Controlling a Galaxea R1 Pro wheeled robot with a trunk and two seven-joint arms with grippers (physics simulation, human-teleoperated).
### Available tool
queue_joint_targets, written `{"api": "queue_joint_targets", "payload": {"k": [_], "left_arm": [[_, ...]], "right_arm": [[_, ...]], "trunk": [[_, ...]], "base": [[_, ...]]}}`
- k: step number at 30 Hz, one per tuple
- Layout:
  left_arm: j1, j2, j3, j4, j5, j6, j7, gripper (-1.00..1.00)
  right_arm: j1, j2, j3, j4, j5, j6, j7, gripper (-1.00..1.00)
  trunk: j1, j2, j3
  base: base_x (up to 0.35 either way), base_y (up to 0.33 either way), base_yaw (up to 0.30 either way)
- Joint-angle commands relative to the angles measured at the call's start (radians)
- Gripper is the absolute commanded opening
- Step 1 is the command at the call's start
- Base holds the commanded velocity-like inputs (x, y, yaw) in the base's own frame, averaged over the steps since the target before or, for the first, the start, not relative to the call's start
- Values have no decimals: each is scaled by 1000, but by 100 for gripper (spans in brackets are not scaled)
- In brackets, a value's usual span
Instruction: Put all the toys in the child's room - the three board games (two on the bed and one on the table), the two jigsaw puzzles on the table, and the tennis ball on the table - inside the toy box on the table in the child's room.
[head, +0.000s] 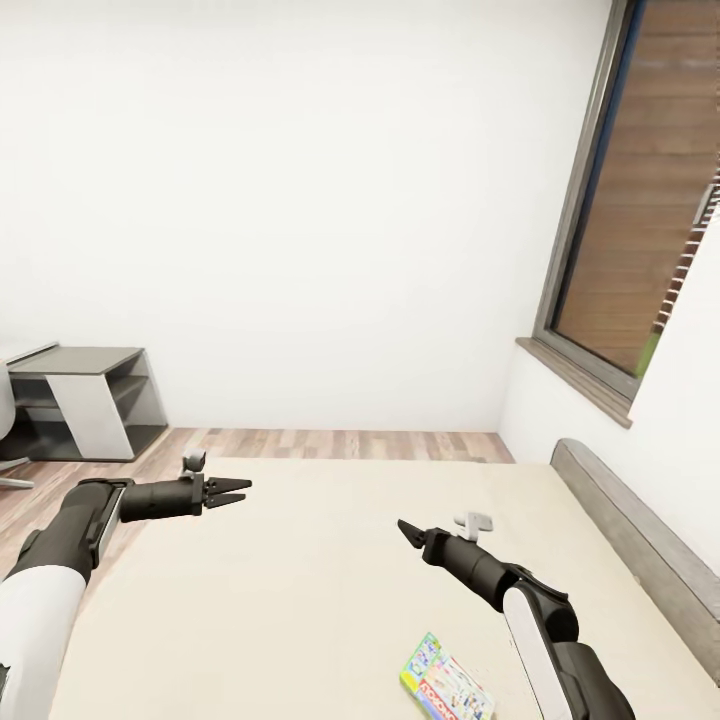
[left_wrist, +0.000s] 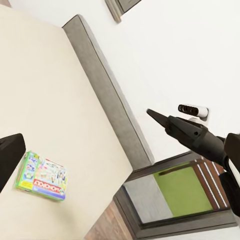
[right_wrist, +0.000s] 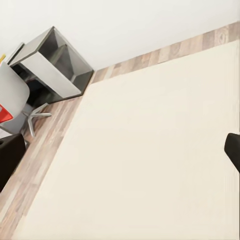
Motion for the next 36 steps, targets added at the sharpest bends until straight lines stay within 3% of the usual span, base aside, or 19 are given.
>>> {"api": "queue_joint_targets", "payload": {"k": [1,16,36], "left_arm": [[-1,-1,3,-1,-10,10,-8,100],[-1,-1,3,-1,-10,10,-8,100],[-1,-1,4,-1,-10,10,-8,100]], "right_arm": [[-1,0,-1,0,-4,5,1,100],[0,0,-1,0,-4,6,1,100],[-10,2,-2,14,-5,17,-9,100]], "trunk": [[1,-2,-1],[1,-2,-1],[1,-2,-1]], "base": [[0,-242,0],[0,-239,0],[0,-16,0]]}}
